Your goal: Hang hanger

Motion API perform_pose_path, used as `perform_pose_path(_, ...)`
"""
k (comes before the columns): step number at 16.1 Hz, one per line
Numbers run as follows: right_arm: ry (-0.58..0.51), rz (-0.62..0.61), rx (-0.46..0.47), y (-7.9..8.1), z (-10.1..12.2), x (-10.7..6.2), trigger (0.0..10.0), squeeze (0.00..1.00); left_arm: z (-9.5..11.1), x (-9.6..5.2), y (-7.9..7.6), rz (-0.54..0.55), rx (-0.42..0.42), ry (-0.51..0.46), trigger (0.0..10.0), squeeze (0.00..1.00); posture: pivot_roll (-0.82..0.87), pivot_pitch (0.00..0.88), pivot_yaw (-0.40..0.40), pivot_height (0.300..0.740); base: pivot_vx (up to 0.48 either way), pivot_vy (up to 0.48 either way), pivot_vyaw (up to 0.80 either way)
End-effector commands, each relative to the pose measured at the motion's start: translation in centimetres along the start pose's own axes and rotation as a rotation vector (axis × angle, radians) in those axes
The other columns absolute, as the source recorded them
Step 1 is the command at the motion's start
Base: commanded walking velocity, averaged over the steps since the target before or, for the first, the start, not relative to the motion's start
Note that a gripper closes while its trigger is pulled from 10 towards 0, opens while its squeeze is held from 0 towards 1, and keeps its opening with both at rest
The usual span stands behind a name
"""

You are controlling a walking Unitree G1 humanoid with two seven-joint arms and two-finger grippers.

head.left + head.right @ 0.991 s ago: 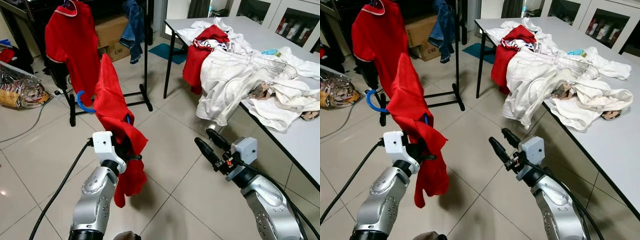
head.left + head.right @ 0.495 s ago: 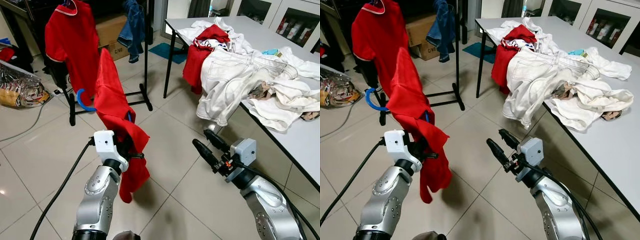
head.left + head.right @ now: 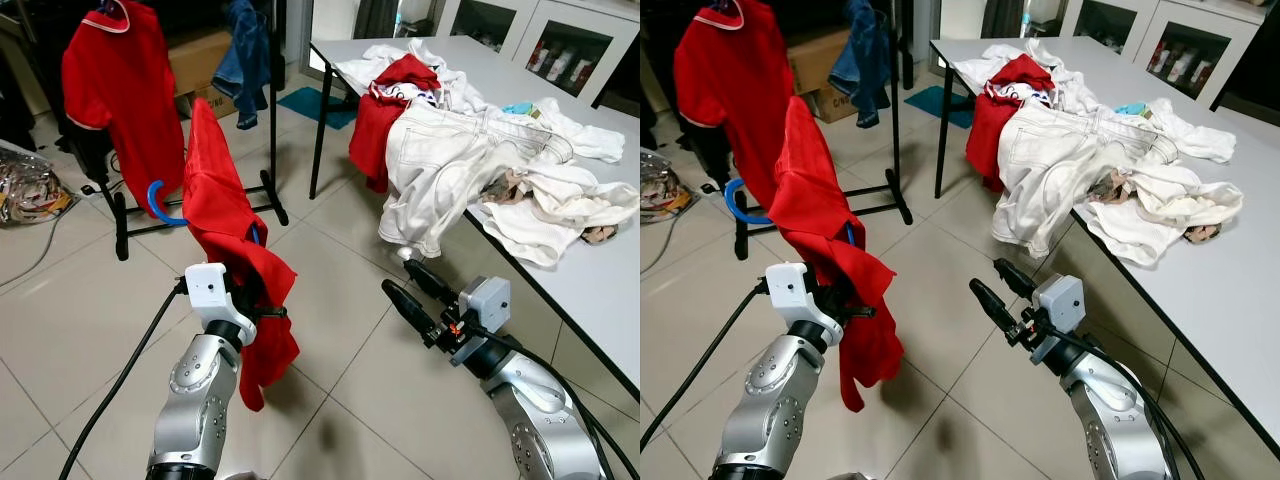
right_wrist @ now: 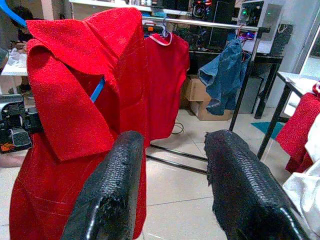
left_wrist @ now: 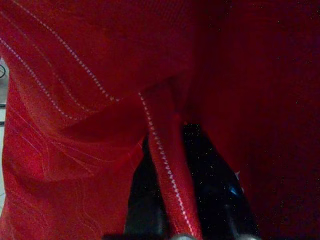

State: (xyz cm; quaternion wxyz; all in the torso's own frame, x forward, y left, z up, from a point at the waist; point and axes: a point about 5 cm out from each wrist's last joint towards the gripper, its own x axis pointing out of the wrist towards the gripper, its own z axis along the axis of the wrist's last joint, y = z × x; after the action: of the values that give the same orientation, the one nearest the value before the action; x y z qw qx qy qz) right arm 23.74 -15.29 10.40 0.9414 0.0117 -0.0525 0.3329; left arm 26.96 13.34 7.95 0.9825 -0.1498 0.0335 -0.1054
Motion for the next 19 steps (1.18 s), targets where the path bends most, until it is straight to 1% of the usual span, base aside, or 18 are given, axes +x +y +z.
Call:
perform_pose_path(1,-0.006,-0.01,-0.02,-0.37,0.24,-0.19,10.0,0.0,0.85,0.2,-0.58,-0.02,0.021,-0.047,10.0,0.0,0.02,0.0,-0.043,0.74,0.307,0.0,0.0)
perform_pose_path(4,-0.011,-0.004,-0.03,-0.26,0.3,-0.2,10.0,0.0,0.91,0.24,-0.56,-0.021,0.024,-0.05,10.0,0.0,0.02,0.0,-0.04,0.74,0.305,0.0,0.0)
perform_pose_path(11,-0.019,0.012,-0.028,0.01,0.33,-0.01,10.0,0.0,0.93,0.25,-0.52,-0.02,0.025,-0.05,10.0,0.0,0.02,0.0,-0.039,0.74,0.31,0.0,0.68)
perform_pose_path(13,-0.012,-0.008,-0.009,-0.38,0.21,0.06,10.0,0.0,0.88,0.27,-0.59,-0.02,0.023,-0.05,10.0,0.0,0.02,0.0,-0.039,0.74,0.306,0.0,0.0)
perform_pose_path(19,-0.018,-0.007,-0.012,-0.36,0.28,0.11,10.0,0.0,0.88,0.3,-0.66,-0.02,0.019,-0.053,10.0,0.0,0.02,0.0,-0.045,0.74,0.307,0.0,0.0)
